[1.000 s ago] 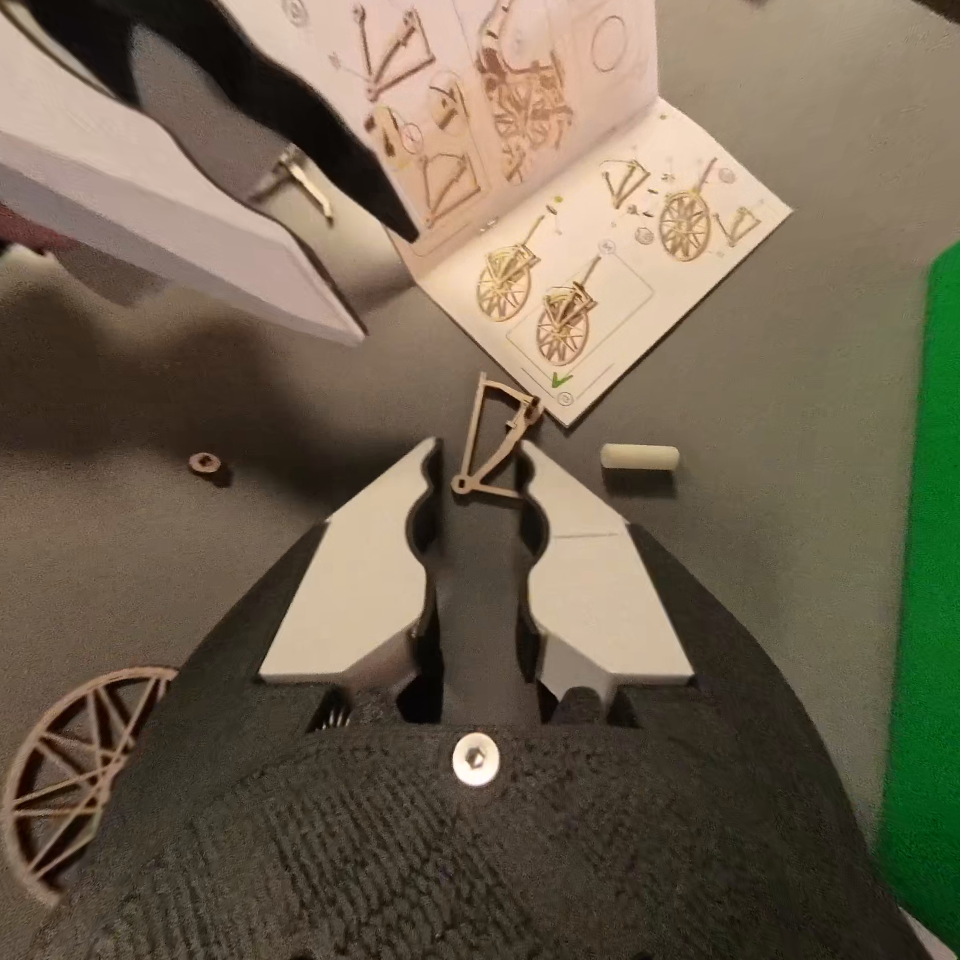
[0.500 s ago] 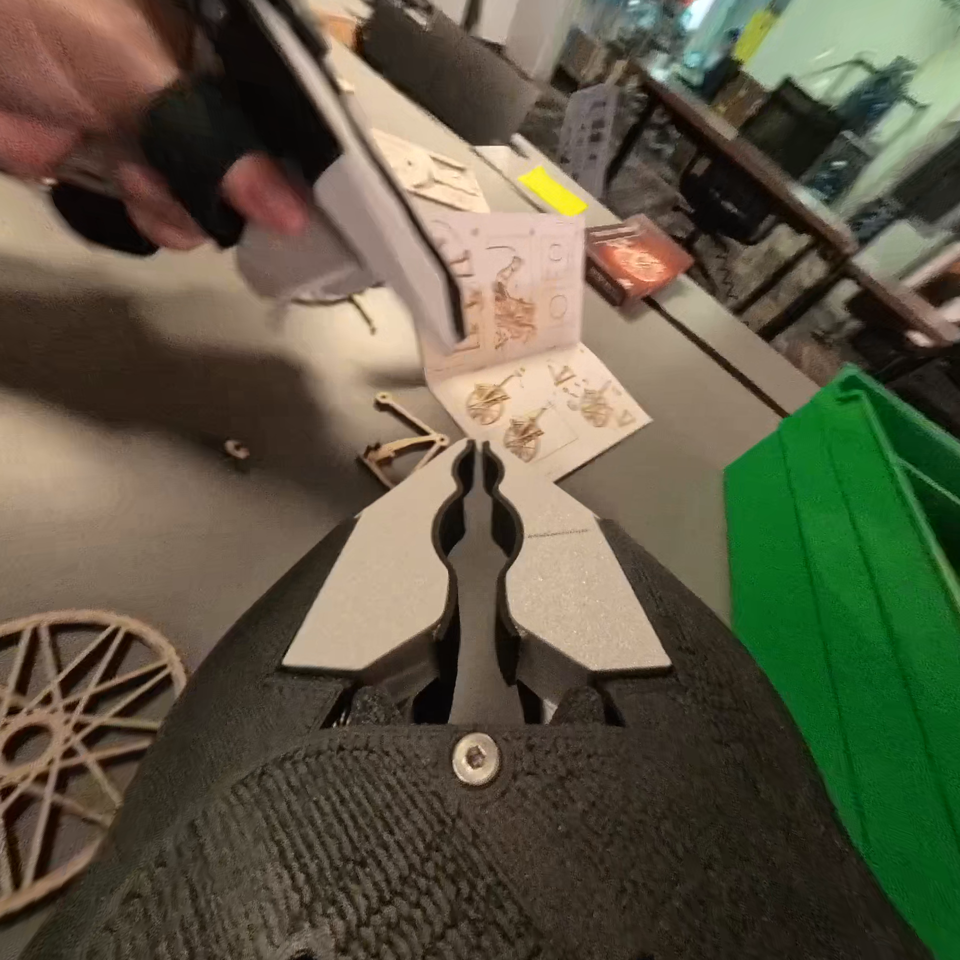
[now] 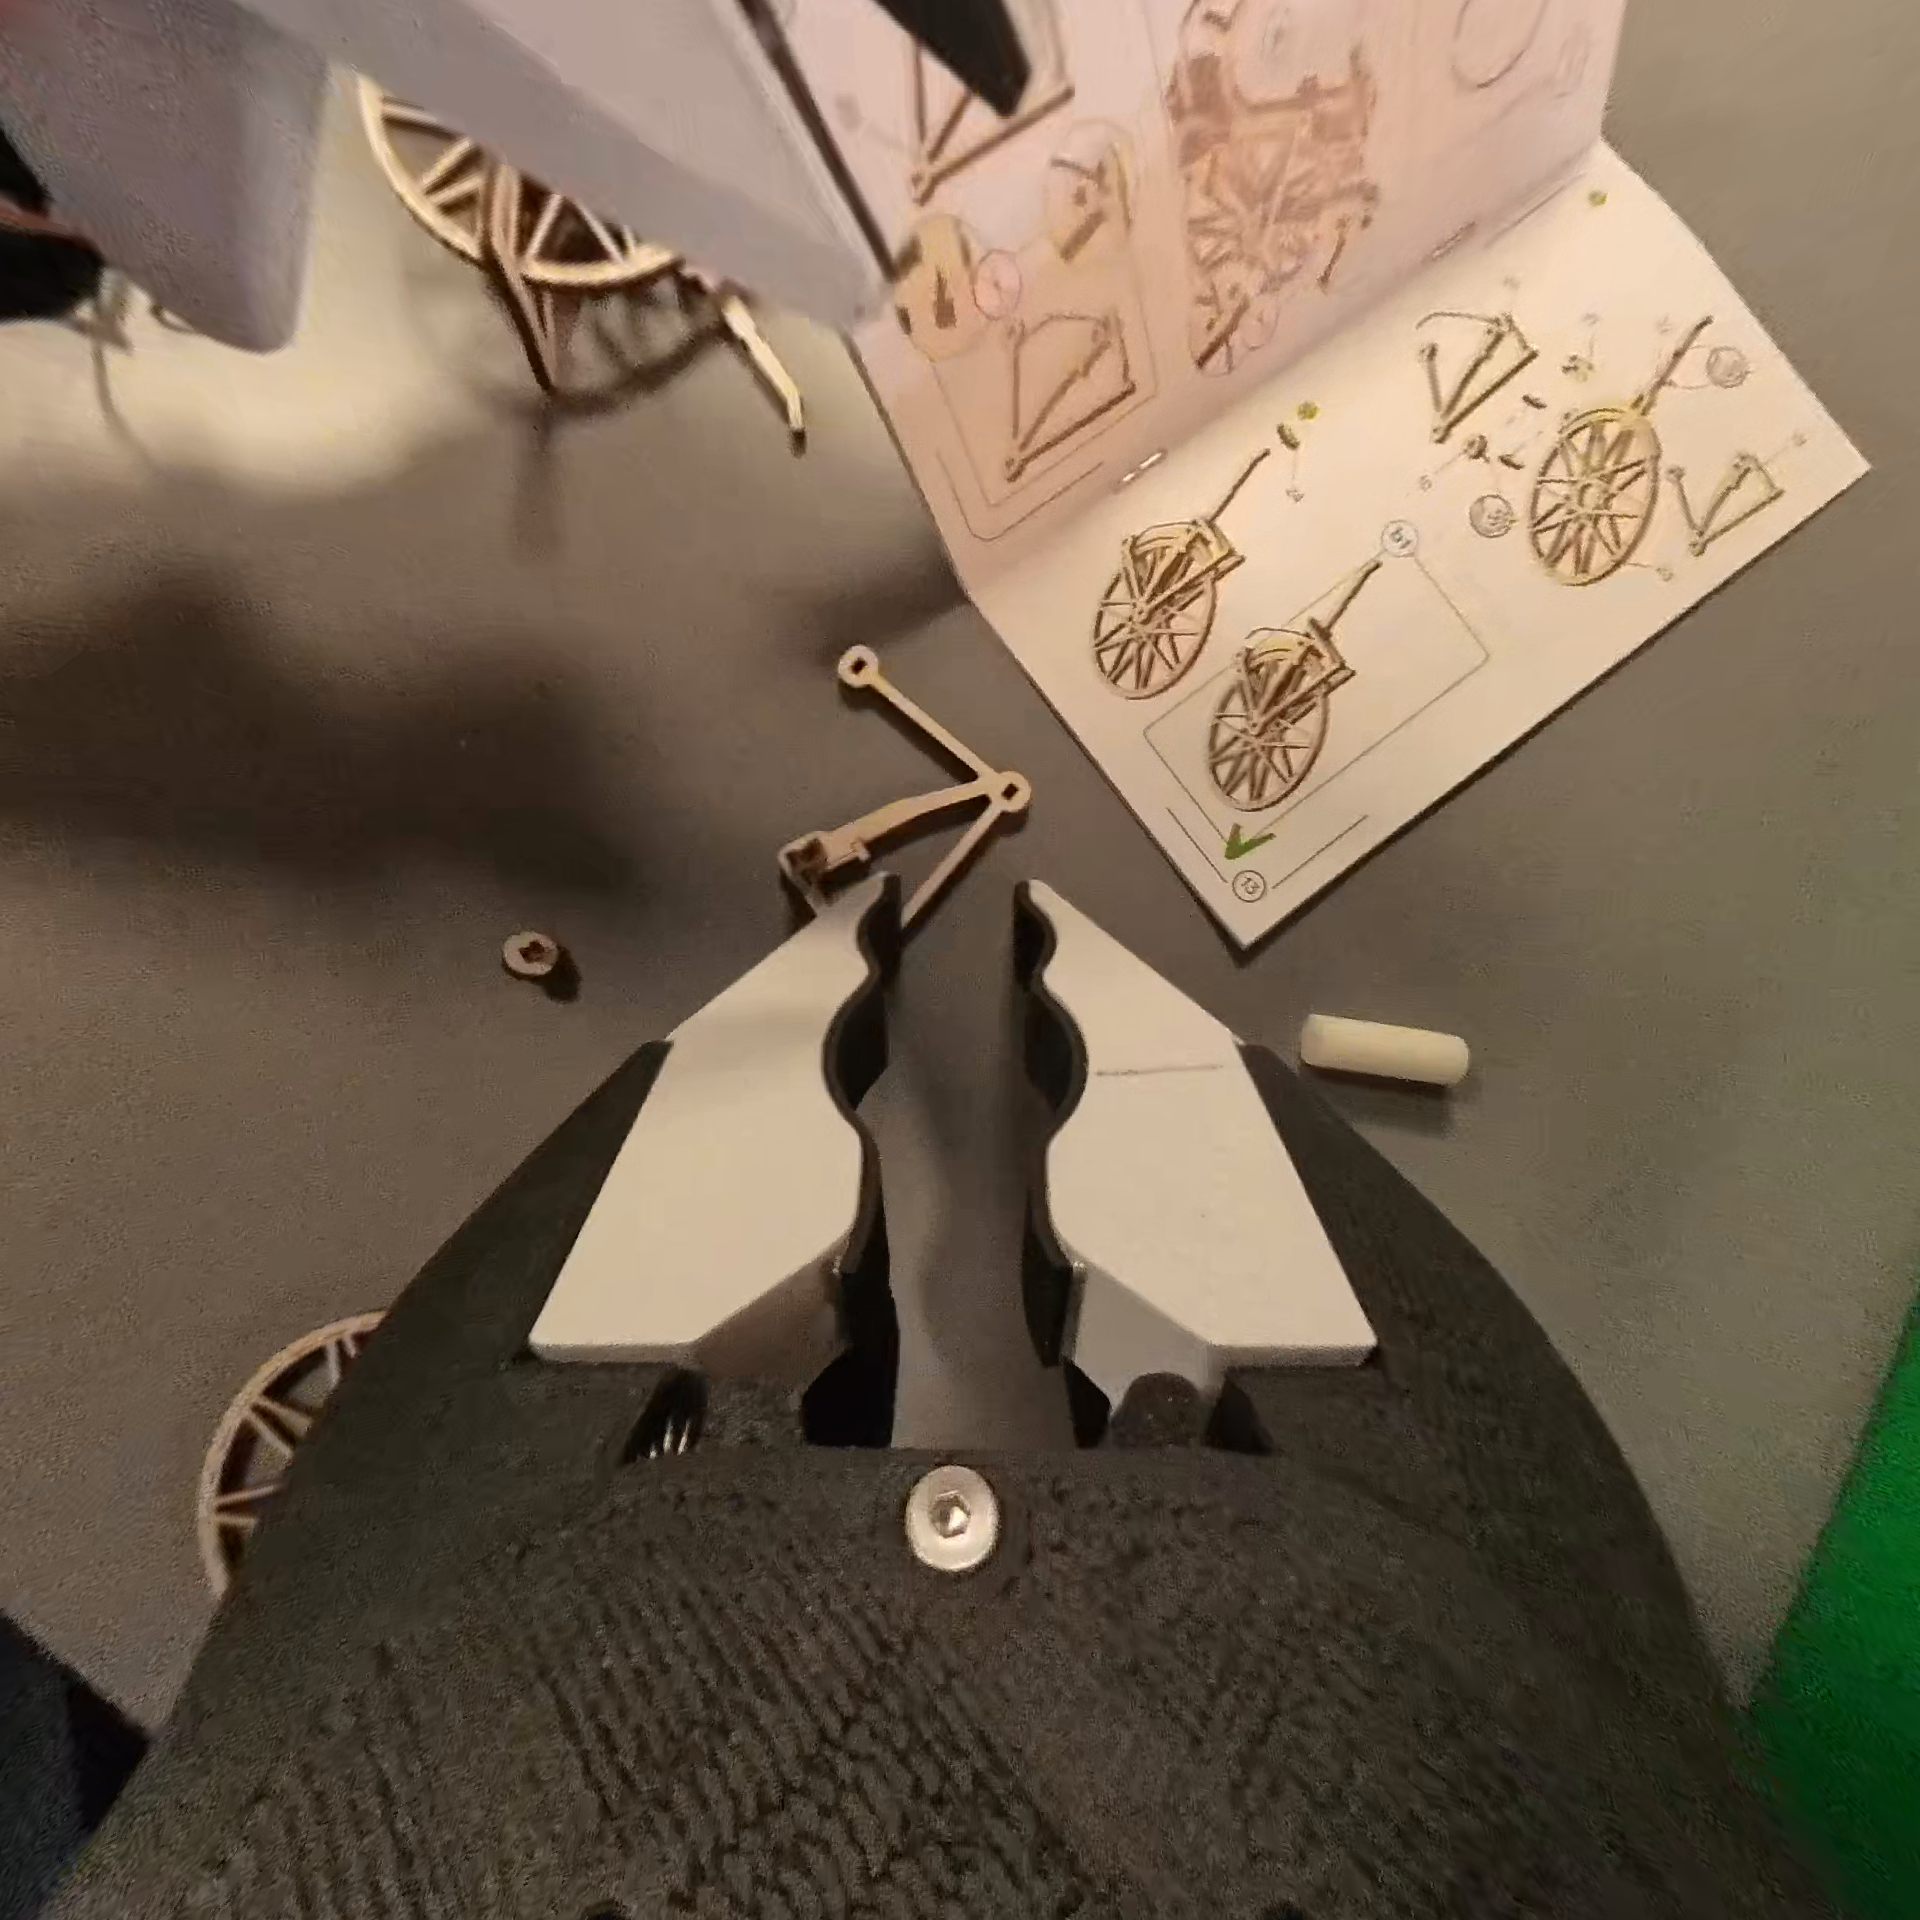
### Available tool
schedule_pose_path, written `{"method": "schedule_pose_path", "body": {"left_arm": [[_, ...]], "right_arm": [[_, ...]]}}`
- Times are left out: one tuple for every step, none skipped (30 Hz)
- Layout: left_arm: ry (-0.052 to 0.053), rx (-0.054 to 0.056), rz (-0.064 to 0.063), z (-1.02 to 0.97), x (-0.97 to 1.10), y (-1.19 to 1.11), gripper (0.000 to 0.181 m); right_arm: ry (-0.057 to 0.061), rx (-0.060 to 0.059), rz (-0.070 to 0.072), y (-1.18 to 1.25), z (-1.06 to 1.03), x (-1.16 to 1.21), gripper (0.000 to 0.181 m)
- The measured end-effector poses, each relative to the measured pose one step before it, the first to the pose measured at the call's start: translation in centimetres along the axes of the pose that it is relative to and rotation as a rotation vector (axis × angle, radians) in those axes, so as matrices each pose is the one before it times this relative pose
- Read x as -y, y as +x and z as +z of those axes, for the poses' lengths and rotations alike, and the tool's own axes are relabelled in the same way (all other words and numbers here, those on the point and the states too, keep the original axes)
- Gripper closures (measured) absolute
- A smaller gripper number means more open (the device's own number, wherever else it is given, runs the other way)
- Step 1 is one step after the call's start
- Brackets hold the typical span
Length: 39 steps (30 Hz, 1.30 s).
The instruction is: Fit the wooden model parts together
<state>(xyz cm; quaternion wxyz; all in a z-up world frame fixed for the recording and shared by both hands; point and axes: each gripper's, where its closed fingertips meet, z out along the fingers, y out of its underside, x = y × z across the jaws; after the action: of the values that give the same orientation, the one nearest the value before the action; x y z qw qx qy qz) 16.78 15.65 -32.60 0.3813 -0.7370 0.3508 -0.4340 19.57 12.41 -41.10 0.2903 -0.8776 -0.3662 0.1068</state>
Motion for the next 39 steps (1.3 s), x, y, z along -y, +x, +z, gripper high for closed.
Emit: {"method": "schedule_pose_path", "body": {"left_arm": [[-0.0094, -0.0007, 0.0115, 0.090, -0.138, 0.113, 0.144], [-0.0093, 0.0038, 0.0141, 0.072, -0.122, 0.044, 0.144], [-0.0062, 0.0085, 0.0162, 0.036, -0.076, -0.031, 0.144], [-0.0047, 0.0091, 0.0154, 0.001, -0.043, -0.041, 0.145], [-0.0051, 0.0030, 0.0155, -0.009, -0.045, 0.030, 0.145], [-0.0070, -0.0050, 0.0177, -0.018, -0.058, 0.133, 0.145], [-0.0118, -0.0119, 0.0210, -0.025, -0.114, 0.216, 0.144], [-0.0263, -0.0359, 0.0310, 0.015, -0.316, 0.578, 0.144], [-0.0631, -0.0564, 0.0389, 0.080, -0.836, 0.899, 0.144], [-0.0937, -0.0274, 0.0305, 0.153, -1.239, 0.485, 0.139], [-0.0724, 0.0294, 0.0210, 0.169, -0.981, -0.338, 0.135], [-0.0175, 0.0294, 0.0217, 0.114, -0.236, -0.314, 0.131], [0.0253, -0.0139, 0.0044, 0.065, 0.320, 0.311, 0.127], [0.0321, -0.0502, -0.0253, 0.088, 0.469, 0.724, 0.123], [0.0257, -0.0481, -0.0396, 0.136, 0.394, 0.584, 0.126], [0.0088, -0.0341, -0.0286, 0.184, 0.099, 0.338, 0.129], [-0.0147, -0.0202, -0.0101, 0.240, -0.283, 0.178, 0.133], [-0.0228, -0.0035, 0.0018, 0.272, -0.415, 0.011, 0.137], [-0.0159, -0.0060, 0.0103, 0.264, -0.352, 0.143, 0.144], [-0.0118, -0.0202, 0.0169, 0.225, -0.277, 0.399, 0.156], [-0.0149, -0.0244, 0.0167, 0.212, -0.267, 0.469, 0.166], [-0.0199, -0.0153, 0.0137, 0.198, -0.305, 0.331, 0.174], [-0.0250, -0.0039, 0.0149, 0.198, -0.363, 0.175, 0.179], [-0.0249, 0.0133, 0.0161, 0.164, -0.386, -0.070, 0.179], [-0.0221, 0.0252, 0.0124, 0.114, -0.340, -0.280, 0.180], [-0.0137, 0.0410, -0.0105, 0.090, -0.240, -0.627, 0.180], [0.0178, 0.0296, -0.0236, 0.060, 0.148, -0.576, 0.180], [0.0232, -0.0055, -0.0404, 0.110, 0.211, -0.149, 0.180], [0.0134, -0.0126, -0.0447, 0.136, 0.085, -0.095, 0.180], [0.0065, -0.0003, -0.0288, 0.143, -0.032, -0.250, 0.179], [-0.0010, 0.0022, -0.0176, 0.131, -0.110, -0.219, 0.179], [-0.0062, -0.0029, -0.0147, 0.112, -0.154, -0.103, 0.179], [-0.0078, -0.0024, -0.0127, 0.076, -0.144, -0.056, 0.179], [-0.0017, 0.0025, -0.0099, 0.015, -0.064, -0.110, 0.179], [-0.0020, -0.0016, -0.0096, -0.025, -0.053, -0.034, 0.179], [0.0009, -0.0123, -0.0076, -0.046, 0.006, 0.113, 0.179], [0.0048, -0.0142, -0.0089, -0.063, 0.066, 0.155, 0.179], [0.0017, -0.0069, -0.0097, -0.044, 0.028, 0.035, 0.179], [-0.0024, 0.0014, -0.0018, -0.027, -0.057, -0.098, 0.179]], "right_arm": [[-0.0249, 0.0039, -0.0127, -0.245, 0.023, 0.013, 0.167], [-0.0248, -0.0035, -0.0185, -0.139, 0.032, 0.014, 0.170], [-0.0235, 0.0017, -0.0152, -0.186, 0.048, 0.046, 0.173], [-0.0188, 0.0023, -0.0230, -0.157, 0.072, 0.082, 0.178], [-0.0126, -0.0036, -0.0404, -0.063, 0.082, 0.110, 0.181], [-0.0059, -0.0205, -0.0688, 0.171, 0.043, 0.125, 0.181], [0.0250, -0.0406, -0.1041, 0.343, -0.090, 0.319, 0.181], [0.0742, -0.0527, -0.1125, 0.427, -0.449, 0.803, 0.181], [0.0704, -0.0582, -0.0950, 0.576, -0.714, 0.640, 0.181], [0.0414, -0.0640, -0.0700, 0.869, -0.775, 0.230, 0.181], [0.0498, -0.0287, -0.0794, 0.368, -0.729, 0.333, 0.181], [0.0672, -0.0152, -0.0902, -0.030, -0.687, 0.578, 0.181], [0.0427, -0.0240, -0.0888, -0.010, -0.566, 0.381, 0.181], [0.0197, -0.0194, -0.0911, -0.117, -0.439, 0.199, 0.181], [0.0139, -0.0289, -0.0869, -0.014, -0.359, 0.286, 0.181], [0.0134, -0.0306, -0.0736, 0.059, -0.315, 0.406, 0.181], [0.0134, -0.0127, -0.0546, -0.098, -0.226, 0.486, 0.181], [0.0167, -0.0179, -0.0419, 0.042, -0.176, 0.540, 0.181], [0.0171, -0.0091, -0.0360, -0.049, -0.103, 0.502, 0.181], [0.0047, -0.0023, -0.0298, -0.098, -0.038, 0.303, 0.181], [-0.0065, -0.0049, -0.0265, -0.057, 0.047, 0.085, 0.181], [-0.0029, -0.0023, -0.0210, -0.108, 0.064, 0.081, 0.181], [0.0089, 0.0054, -0.0009, -0.231, 0.100, 0.187, 0.181], [0.0090, 0.0099, 0.0398, -0.265, 0.123, 0.098, 0.181], [0.0058, -0.0058, 0.0791, 0.100, 0.041, -0.096, 0.172], [0.0086, -0.0045, 0.1024, 0.272, -0.155, -0.192, 0.153], [0.0163, 0.0044, 0.1008, 0.171, -0.247, -0.125, 0.143], [0.0191, 0.0116, 0.0545, -0.166, -0.230, -0.060, 0.144], [-0.0081, 0.0038, 0.0062, -0.329, -0.049, -0.336, 0.149], [-0.0242, 0.0004, -0.0229, -0.445, 0.153, -0.406, 0.153], [-0.0271, 0.0087, -0.0283, -0.607, 0.279, -0.322, 0.156], [-0.0369, -0.0063, -0.0253, -0.303, 0.341, -0.405, 0.157], [-0.0503, -0.0115, -0.0306, -0.143, 0.343, -0.633, 0.161], [-0.0462, -0.0139, -0.0317, -0.043, 0.304, -0.613, 0.164], [-0.0209, -0.0179, -0.0235, 0.041, 0.232, -0.298, 0.169], [-0.0050, -0.0054, -0.0133, -0.086, 0.194, -0.094, 0.172], [-0.0052, 0.0017, -0.0069, -0.152, 0.188, -0.090, 0.172], [-0.0031, -0.0044, -0.0064, -0.041, 0.140, -0.037, 0.173], [-0.0002, -0.0072, -0.0035, 0.056, 0.059, 0.023, 0.177]]}}
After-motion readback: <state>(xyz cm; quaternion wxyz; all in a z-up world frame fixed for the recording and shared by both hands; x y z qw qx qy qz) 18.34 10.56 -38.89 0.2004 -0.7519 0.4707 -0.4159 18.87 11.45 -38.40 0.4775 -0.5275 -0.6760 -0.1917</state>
